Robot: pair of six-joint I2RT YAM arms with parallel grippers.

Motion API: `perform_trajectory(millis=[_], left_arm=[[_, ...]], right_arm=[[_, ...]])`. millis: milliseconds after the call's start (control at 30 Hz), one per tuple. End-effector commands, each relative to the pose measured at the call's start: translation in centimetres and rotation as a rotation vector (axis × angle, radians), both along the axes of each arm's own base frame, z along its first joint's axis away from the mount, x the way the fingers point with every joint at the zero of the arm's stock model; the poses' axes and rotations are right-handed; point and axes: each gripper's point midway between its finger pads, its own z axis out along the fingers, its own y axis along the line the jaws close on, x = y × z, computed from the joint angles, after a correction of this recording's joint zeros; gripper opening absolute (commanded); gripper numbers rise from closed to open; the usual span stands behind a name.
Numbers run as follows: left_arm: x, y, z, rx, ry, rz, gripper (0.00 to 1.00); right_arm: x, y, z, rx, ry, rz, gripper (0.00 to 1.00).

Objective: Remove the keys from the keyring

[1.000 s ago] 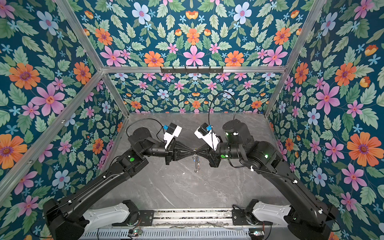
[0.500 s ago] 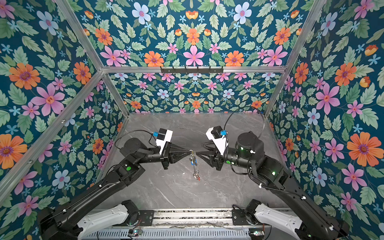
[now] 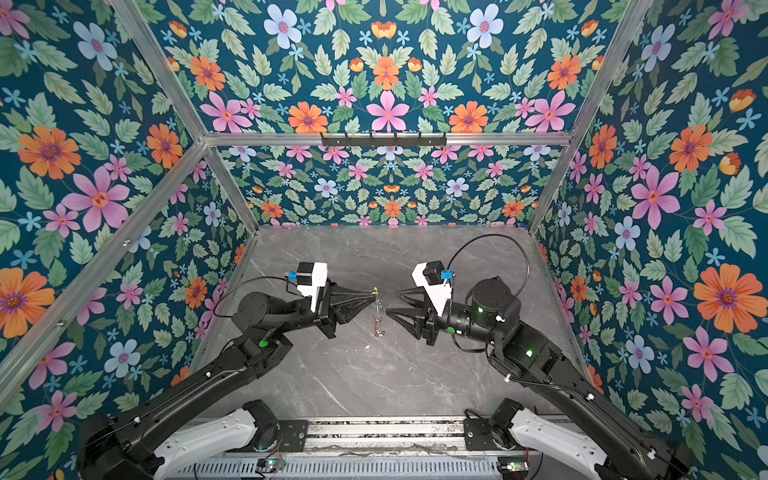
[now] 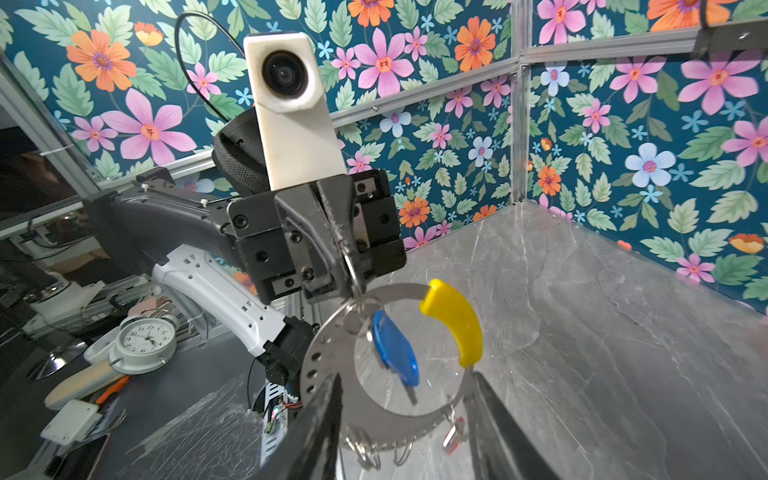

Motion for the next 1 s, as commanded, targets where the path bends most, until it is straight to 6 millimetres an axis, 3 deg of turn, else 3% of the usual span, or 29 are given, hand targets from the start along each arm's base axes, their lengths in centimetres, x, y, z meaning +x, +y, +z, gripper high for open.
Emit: perform_trajectory(millis=[0,633,700,867,967], left_arm=[[-0.6,0.6,1.3,-0.055,-0.042,-0.009,0.0],[-1.0,0.4,1.3,-0.073,-0.034,-0.059,0.0],[-1.0,0.3,1.2,-0.073,-0.032,-0.06,0.0],[-0.9,0.4,1.2,-0.077,-0.029,-0.052,0.0],[-0.9,0.5,1.2,-0.074,-0.033,-0.047,0.0]], right_arm=[[-1.0,0.8,0.6,0.011,-0.018,0.086,0.46],[-1.3,2.8,0.0,-0.004,0.036,0.199,0.29],[-1.2,2.8,-0.1,-0.003,0.034,0.196,0.25],[-1.4,2.7,-0.3,-0.028,0.045,0.195,0.0],[-1.6,2.3,-0.6,-0.062,0.06,0.193,0.0]])
